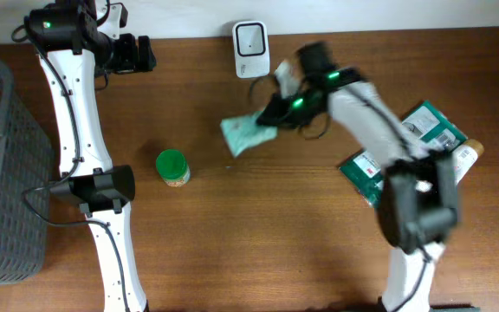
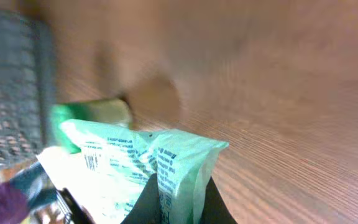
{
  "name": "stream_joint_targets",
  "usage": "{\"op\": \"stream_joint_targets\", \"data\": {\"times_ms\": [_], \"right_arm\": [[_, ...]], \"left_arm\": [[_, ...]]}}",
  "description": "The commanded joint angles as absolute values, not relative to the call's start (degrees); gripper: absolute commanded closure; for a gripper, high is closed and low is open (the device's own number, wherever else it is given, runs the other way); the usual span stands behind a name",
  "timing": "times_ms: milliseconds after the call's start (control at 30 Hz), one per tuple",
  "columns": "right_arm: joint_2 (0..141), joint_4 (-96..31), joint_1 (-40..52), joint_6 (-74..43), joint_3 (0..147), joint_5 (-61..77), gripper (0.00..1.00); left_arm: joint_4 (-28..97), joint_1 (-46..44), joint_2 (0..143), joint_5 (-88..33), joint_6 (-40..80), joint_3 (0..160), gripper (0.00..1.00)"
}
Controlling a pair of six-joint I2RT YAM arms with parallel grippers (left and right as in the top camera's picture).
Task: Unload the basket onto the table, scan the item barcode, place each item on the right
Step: 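Lift the mint-green packet with the right gripper to the scanner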
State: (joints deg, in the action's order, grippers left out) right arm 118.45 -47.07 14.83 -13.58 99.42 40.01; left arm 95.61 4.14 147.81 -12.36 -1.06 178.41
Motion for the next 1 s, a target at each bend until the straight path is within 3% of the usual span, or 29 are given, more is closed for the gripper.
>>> {"op": "stream_joint_targets", "data": {"times_ms": [0, 233, 500, 767, 967], "right_arm": [[107.4, -49.0, 11.0, -9.4, 100.1, 41.3, 0.96], [93.8, -55.4, 5.2, -9.4, 100.1, 37.6, 0.96], [84.6, -59.1, 5.7, -9.8, 100.1, 35.2, 0.96], [88.9, -58.1, 13.7, -14.3, 100.8, 18.2, 0.96], [103.3, -64.7, 18.1, -11.8, 119.7, 7.2, 0.96]], "left_arm": [[95.7, 4.1, 148.2, -12.2, -1.3, 179.3, 0.01], [95.7, 4.1, 148.2, -12.2, -1.3, 179.3, 0.01], [95.7, 4.1, 148.2, -12.2, -1.3, 179.3, 0.01], [95.7, 4.2, 148.2, -12.2, -1.3, 179.3, 0.01], [95.7, 4.2, 148.2, -12.2, -1.3, 179.3, 0.01]]}}
